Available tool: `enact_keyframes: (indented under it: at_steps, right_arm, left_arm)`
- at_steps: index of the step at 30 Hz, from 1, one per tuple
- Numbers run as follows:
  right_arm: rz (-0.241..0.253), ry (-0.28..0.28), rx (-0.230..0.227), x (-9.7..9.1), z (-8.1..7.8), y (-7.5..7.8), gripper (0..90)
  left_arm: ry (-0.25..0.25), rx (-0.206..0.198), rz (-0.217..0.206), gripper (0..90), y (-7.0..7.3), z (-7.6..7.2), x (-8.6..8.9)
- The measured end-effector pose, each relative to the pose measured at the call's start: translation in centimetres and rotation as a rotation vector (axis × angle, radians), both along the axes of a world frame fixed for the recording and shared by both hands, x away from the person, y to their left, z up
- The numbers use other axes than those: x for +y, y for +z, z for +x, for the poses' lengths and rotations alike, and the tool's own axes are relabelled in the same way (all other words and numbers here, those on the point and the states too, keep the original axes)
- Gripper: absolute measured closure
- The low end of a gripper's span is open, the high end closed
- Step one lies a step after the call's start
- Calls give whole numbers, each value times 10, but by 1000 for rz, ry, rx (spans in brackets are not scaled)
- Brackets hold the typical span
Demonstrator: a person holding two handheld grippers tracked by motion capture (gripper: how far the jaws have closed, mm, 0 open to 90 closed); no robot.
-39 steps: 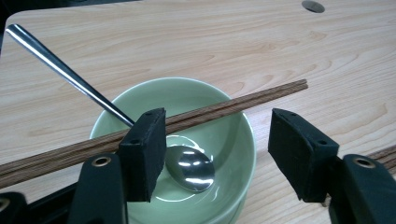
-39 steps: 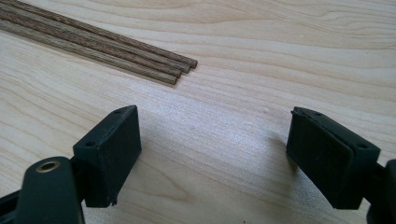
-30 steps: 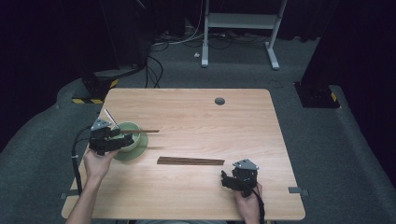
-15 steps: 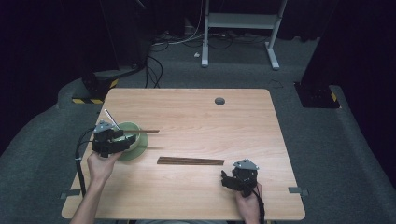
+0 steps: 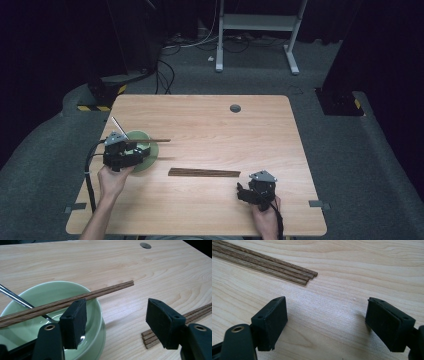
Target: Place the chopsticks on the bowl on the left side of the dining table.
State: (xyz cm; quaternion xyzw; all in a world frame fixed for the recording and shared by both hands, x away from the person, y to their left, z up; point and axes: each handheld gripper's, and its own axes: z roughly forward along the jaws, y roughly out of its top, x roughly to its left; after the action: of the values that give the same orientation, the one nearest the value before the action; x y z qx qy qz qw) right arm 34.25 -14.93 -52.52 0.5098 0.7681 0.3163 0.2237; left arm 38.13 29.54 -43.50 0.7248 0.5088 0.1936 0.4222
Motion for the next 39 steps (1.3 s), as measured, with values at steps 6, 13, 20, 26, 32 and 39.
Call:
enact_keyframes:
  at_steps: [6, 13, 20, 26, 32, 39]
  right_arm:
    - [-1, 1, -1, 0, 0, 0, 171]
    - [-1, 1, -1, 0, 0, 0, 171]
    - [-1, 1, -1, 0, 0, 0, 171]
    - [-1, 2, 0, 0, 0, 0, 171]
    - [-1, 2, 0, 0, 0, 0, 171]
    - [-1, 2, 0, 0, 0, 0, 171]
  left_arm:
    - [-20, -5, -7, 326, -2, -3, -6]
    - [-28, -9, -12, 320, -5, -6, -11]
    - [-45, -17, -16, 317, -7, -10, -17]
    - [-75, -26, -23, 308, -11, -17, -26]
    - [-97, -35, -10, 307, -15, -23, -35]
    - [-108, -37, -15, 310, -22, -29, -39]
